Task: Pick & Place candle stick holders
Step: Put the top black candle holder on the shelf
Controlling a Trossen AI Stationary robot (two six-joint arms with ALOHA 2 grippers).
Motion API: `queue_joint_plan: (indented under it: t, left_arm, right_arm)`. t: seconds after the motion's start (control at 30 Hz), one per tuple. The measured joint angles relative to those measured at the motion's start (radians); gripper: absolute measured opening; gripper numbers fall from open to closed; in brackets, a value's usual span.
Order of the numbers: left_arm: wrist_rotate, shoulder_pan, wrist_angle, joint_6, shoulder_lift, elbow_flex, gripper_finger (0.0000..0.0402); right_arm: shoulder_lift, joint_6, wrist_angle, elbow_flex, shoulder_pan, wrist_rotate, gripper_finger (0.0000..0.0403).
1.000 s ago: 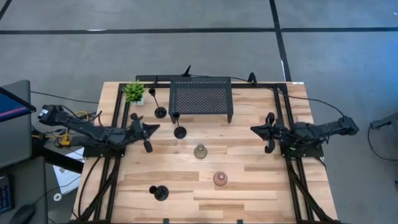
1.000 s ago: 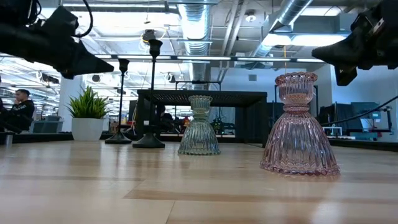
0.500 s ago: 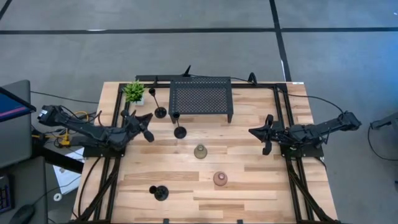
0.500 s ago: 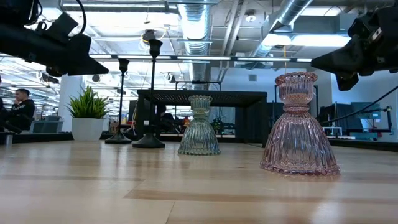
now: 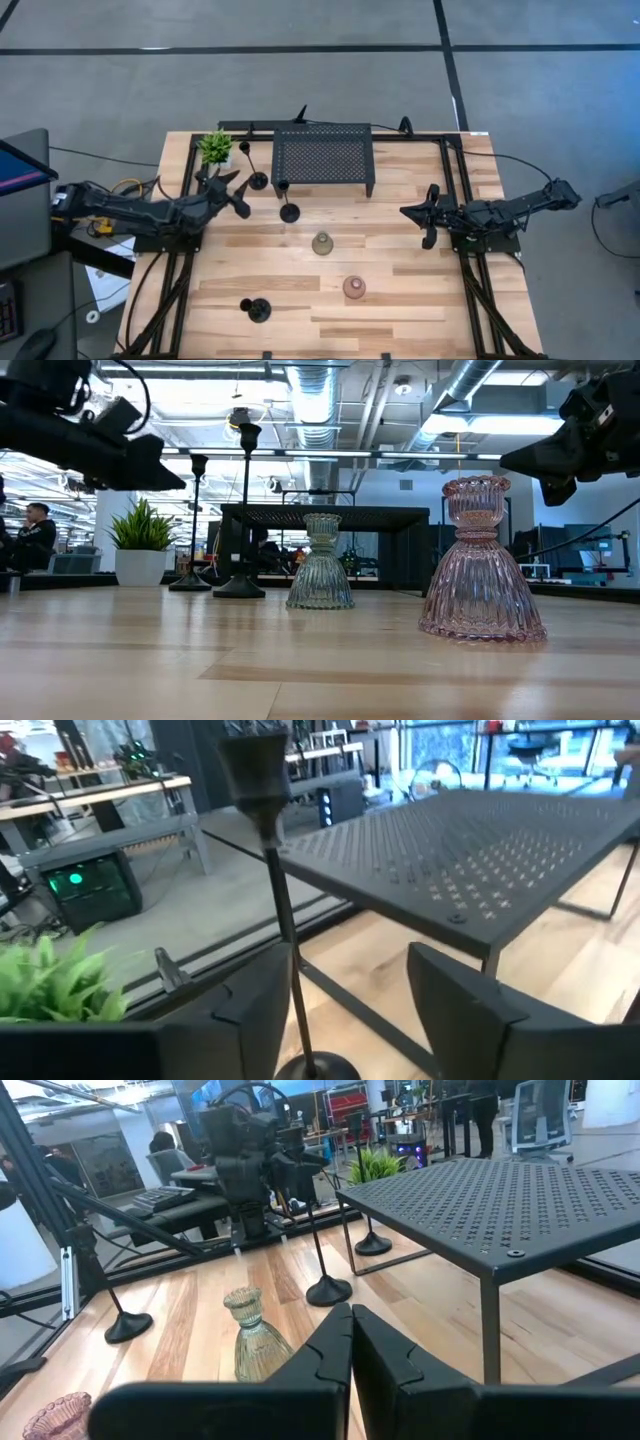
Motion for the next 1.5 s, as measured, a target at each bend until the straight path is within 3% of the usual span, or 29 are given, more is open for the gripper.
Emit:
queue_joint_plan:
  t: [0.23,0.47,0.8,1.07,1.5]
  left_arm:
    - [0.171,0.165,0.032,-0.001,0.124,0.0,0.0213]
    - [0.324,0.295,0.277,-0.009,0.263,-0.001,0.0188]
    - [0.328,0.375,0.458,-0.033,0.397,-0.001,0.017]
    - [0.328,0.379,0.502,-0.034,0.437,-0.001,0.0153]
    - [0.327,0.379,0.519,-0.037,0.439,0.0,0.0074]
  right_arm:
    - [0.0,0.0,0.0,0.0,0.0,0.0,0.0]
    - [0.0,0.0,0.0,0.0,0.0,0.0,0.0]
    - [0.0,-0.008,0.0,0.0,0.0,0.0,0.0]
    - [0.0,-0.011,0.0,0.0,0.0,0.0,0.0]
    - [0.0,-0.011,0.0,0.0,0.0,0.0,0.0]
